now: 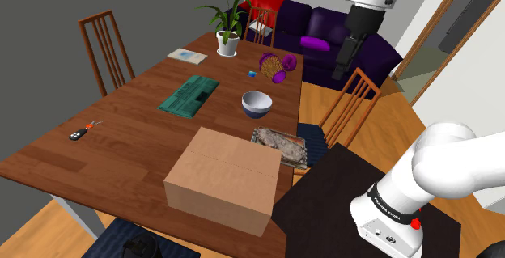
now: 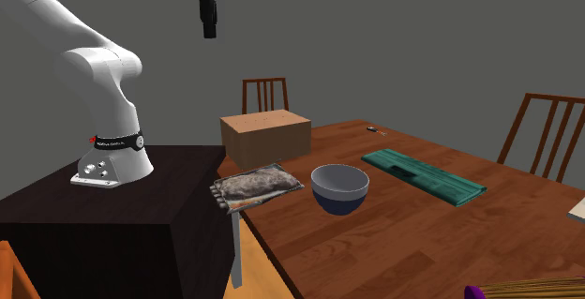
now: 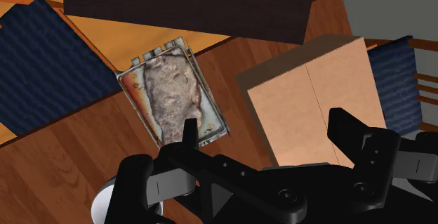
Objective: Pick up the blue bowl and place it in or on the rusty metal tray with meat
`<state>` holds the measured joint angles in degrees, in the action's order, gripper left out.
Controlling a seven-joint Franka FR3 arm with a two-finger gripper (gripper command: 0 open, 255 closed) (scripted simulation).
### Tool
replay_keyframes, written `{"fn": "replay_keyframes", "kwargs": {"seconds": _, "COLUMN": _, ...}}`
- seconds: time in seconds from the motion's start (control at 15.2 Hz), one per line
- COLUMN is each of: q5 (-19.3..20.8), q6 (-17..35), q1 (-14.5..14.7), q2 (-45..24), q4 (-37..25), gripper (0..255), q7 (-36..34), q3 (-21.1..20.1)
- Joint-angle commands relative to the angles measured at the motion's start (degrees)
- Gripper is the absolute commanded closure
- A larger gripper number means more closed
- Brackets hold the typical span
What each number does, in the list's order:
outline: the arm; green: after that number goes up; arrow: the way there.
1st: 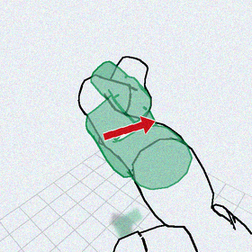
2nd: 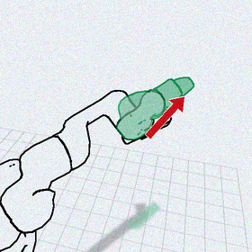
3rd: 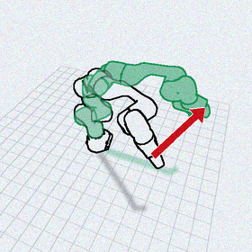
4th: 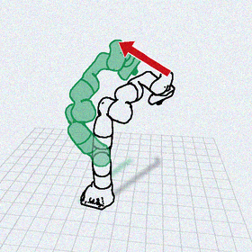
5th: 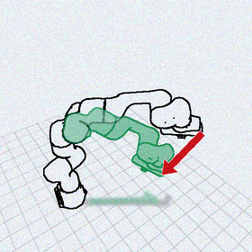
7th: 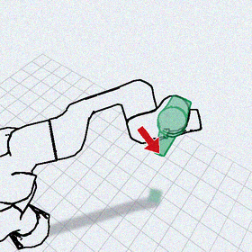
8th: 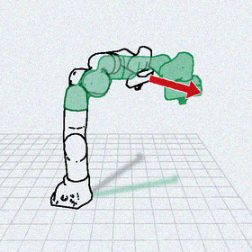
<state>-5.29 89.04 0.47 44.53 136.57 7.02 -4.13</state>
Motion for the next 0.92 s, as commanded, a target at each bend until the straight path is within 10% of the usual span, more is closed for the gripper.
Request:
{"fn": "replay_keyframes", "kwargs": {"seconds": 0.0, "q5": 0.0, "q6": 0.0, "q1": 0.0, "q2": 0.0, "q4": 0.0, "gripper": 0, "q7": 0.0, "q3": 0.0}}
{"fn": "replay_keyframes", "kwargs": {"seconds": 0.86, "q5": 4.1, "q6": 23.3, "q1": -2.1, "q2": -23.2, "q4": 0.7, "gripper": 0, "q7": 2.4, "q3": -0.3}}
